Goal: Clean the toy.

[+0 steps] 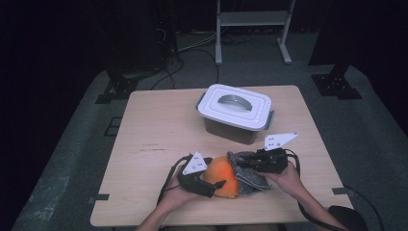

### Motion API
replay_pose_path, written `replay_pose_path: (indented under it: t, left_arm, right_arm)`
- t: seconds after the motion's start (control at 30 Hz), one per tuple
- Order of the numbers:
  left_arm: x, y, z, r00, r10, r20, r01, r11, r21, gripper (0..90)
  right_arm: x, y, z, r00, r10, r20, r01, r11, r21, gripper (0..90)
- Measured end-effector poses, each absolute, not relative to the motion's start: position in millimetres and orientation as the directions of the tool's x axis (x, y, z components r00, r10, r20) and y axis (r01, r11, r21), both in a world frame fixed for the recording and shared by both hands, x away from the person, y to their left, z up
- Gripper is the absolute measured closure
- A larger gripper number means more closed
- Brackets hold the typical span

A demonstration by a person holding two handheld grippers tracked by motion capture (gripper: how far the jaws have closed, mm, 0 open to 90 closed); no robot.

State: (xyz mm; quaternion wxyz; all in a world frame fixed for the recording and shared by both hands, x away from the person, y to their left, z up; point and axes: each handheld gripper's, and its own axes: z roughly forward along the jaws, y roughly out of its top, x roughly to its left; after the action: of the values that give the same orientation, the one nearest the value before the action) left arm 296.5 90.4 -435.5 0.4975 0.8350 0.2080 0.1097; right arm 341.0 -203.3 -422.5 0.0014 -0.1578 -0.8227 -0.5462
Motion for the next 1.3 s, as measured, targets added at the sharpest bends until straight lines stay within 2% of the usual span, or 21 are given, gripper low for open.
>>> replay_pose_path:
  t: [0.07, 0.13, 0.2, 0.37, 0.53, 0.73, 0.77, 0.87, 0.97, 1.07, 1.13, 1.2, 1.27, 1.3]
  left_arm:
    - [300.1, 93.4, -437.8, 0.890, 0.451, -0.069, 0.276, -0.412, 0.868, 12.3]
    - [298.7, 93.2, -439.3, 0.895, 0.442, -0.050, 0.256, -0.418, 0.872, 23.5]
    - [295.1, 89.0, -437.4, 0.896, 0.443, -0.025, 0.236, -0.429, 0.872, 28.8]
    - [290.9, 79.6, -433.5, 0.889, 0.457, 0.000, 0.227, -0.442, 0.868, 30.7]
    - [290.2, 76.9, -434.3, 0.891, 0.454, 0.002, 0.223, -0.443, 0.868, 29.0]
    - [296.8, 82.7, -437.2, 0.890, 0.453, -0.045, 0.261, -0.428, 0.865, 18.3]
    - [297.1, 82.6, -437.4, 0.890, 0.453, -0.043, 0.261, -0.430, 0.864, 18.0]
    - [295.7, 81.7, -437.1, 0.892, 0.450, -0.030, 0.252, -0.442, 0.861, 18.1]
    - [296.6, 82.8, -436.9, 0.895, 0.445, -0.033, 0.251, -0.441, 0.862, 16.7]
    - [298.1, 85.0, -437.7, 0.894, 0.445, -0.044, 0.265, -0.447, 0.855, 10.3]
    - [299.8, 86.6, -440.8, 0.897, 0.438, -0.058, 0.275, -0.452, 0.849, 8.9]
    - [303.3, 87.0, -444.1, 0.900, 0.424, -0.103, 0.305, -0.443, 0.843, 10.2]
    - [302.0, 86.5, -444.8, 0.908, 0.414, -0.073, 0.274, -0.450, 0.850, 21.3]
    - [300.9, 85.8, -444.0, 0.908, 0.414, -0.059, 0.260, -0.449, 0.855, 26.6]
  right_arm:
    - [341.1, -203.5, -420.4, -0.952, 0.253, 0.175, 0.261, 0.363, 0.895, 78.9]
    - [340.4, -199.7, -416.5, -0.956, 0.241, 0.165, 0.247, 0.370, 0.896, 78.9]
    - [339.3, -192.5, -411.9, -0.963, 0.227, 0.147, 0.227, 0.383, 0.895, 78.9]
    - [337.7, -172.3, -404.0, -0.973, 0.203, 0.113, 0.189, 0.405, 0.895, 79.0]
    - [337.6, -165.1, -400.2, -0.977, 0.193, 0.092, 0.167, 0.417, 0.894, 79.1]
    - [337.3, -175.8, -403.9, -0.975, 0.201, 0.094, 0.174, 0.427, 0.887, 79.1]
    - [337.2, -176.4, -404.4, -0.975, 0.202, 0.093, 0.173, 0.427, 0.888, 77.5]
    - [336.8, -177.9, -404.3, -0.972, 0.209, 0.104, 0.185, 0.422, 0.888, 60.0]
    - [336.0, -180.8, -405.3, -0.973, 0.203, 0.111, 0.190, 0.427, 0.884, 55.4]
    - [334.4, -181.7, -407.7, -0.975, 0.197, 0.104, 0.183, 0.443, 0.878, 51.7]
    - [333.1, -182.1, -410.9, -0.976, 0.201, 0.089, 0.173, 0.455, 0.874, 53.0]
    - [332.6, -184.1, -413.7, -0.976, 0.204, 0.081, 0.167, 0.456, 0.874, 61.8]
    - [333.3, -184.5, -414.9, -0.974, 0.211, 0.077, 0.170, 0.471, 0.866, 74.0]
    - [333.5, -184.9, -414.0, -0.975, 0.210, 0.069, 0.164, 0.479, 0.862, 77.1]
